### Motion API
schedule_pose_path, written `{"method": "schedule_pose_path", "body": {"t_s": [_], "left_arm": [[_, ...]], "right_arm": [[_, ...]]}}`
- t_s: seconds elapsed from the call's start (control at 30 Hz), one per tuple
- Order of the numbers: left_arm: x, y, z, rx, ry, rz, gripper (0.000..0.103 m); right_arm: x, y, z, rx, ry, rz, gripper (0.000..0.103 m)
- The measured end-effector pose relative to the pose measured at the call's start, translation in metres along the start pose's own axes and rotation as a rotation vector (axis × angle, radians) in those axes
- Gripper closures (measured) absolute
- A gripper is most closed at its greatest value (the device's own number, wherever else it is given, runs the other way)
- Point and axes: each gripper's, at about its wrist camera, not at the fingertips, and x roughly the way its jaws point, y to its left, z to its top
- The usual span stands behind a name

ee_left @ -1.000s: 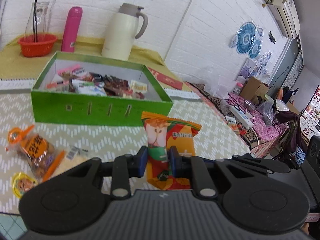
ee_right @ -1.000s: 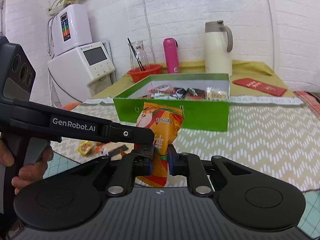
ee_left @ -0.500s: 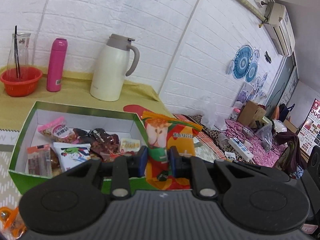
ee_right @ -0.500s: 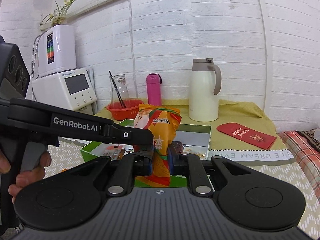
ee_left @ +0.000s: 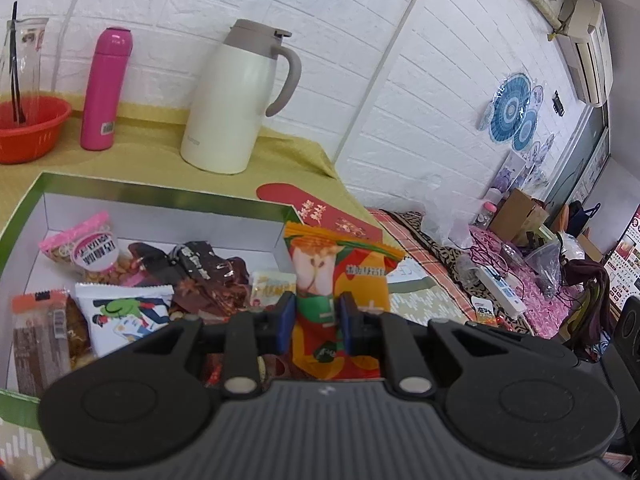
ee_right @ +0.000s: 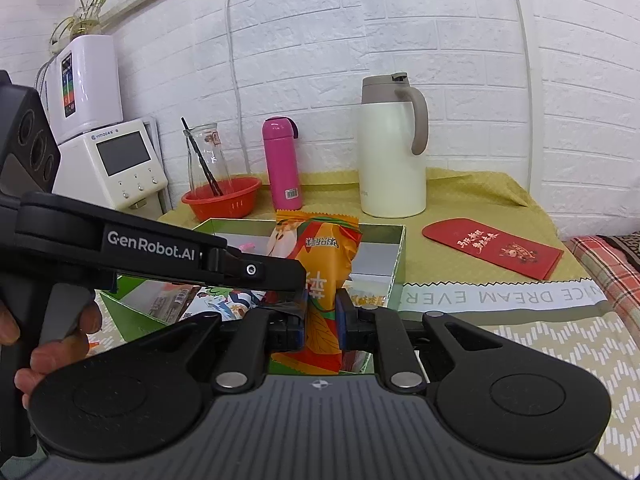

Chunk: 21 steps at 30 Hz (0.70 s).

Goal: Organize snacks
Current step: 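Carry the orange chip bag into the green box and open the left gripper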

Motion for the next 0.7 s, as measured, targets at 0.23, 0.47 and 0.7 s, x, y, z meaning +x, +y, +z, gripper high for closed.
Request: {"method": "schedule_pose_path", "body": {"t_s": [0.23, 0.47, 0.7], "left_arm": [[0.013, 0.01, -0.002, 0.01, 0.018, 0.034, 0.076], [-0.003, 0.014, -0.007, 0.028, -0.074, 0.15, 0.031], [-0.021, 0.01, -0.01, 0.045, -0.115, 0.274, 0.006]], "right_arm": [[0.013, 0.004, -0.006, -0.093, -0.009, -0.037, 0.062], [0.007, 0.005, -0.014, -0.147, -0.036, -0.069, 0.0], [0.002, 0.016, -0.017, -0.16, -0.032, -0.073, 0.0]]}}
